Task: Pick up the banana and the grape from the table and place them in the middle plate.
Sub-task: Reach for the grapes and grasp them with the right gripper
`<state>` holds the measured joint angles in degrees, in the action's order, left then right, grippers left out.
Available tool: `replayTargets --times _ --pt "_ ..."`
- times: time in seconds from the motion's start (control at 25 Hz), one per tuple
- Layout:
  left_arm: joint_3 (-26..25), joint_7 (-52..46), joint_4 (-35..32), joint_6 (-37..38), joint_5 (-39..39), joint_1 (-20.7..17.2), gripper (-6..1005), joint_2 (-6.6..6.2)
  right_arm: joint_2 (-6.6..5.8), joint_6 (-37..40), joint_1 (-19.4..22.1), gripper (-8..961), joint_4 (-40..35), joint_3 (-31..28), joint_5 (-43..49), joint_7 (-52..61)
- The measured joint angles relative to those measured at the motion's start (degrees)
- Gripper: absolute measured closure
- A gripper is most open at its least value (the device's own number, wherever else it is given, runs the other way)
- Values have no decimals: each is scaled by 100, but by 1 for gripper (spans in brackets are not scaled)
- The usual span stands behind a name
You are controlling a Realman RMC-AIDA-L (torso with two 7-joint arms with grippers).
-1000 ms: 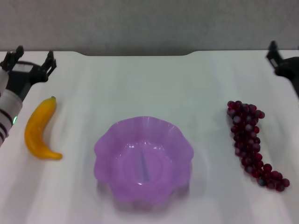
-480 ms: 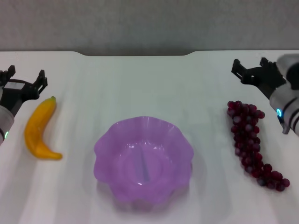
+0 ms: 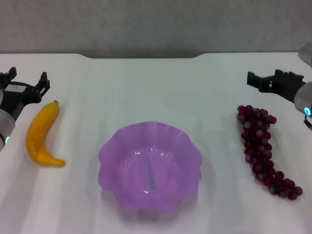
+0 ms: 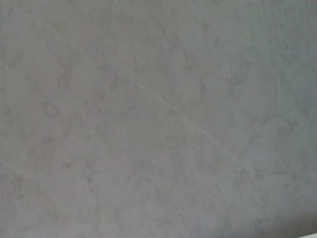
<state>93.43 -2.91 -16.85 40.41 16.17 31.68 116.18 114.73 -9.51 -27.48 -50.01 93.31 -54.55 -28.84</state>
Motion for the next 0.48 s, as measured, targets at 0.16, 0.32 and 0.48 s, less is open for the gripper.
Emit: replayTargets --times 0.16,0.32,0.48 --pt "17 2 -9 -66 0 28 180 0 14 -759 -117 139 -8 -512 506 -3" --pt "27 1 -38 -92 0 52 181 4 12 -1205 -273 140 108 -625 620 33" --pt "35 2 -61 -114 -1 65 181 9 22 -1304 -352 141 301 -633 619 33"
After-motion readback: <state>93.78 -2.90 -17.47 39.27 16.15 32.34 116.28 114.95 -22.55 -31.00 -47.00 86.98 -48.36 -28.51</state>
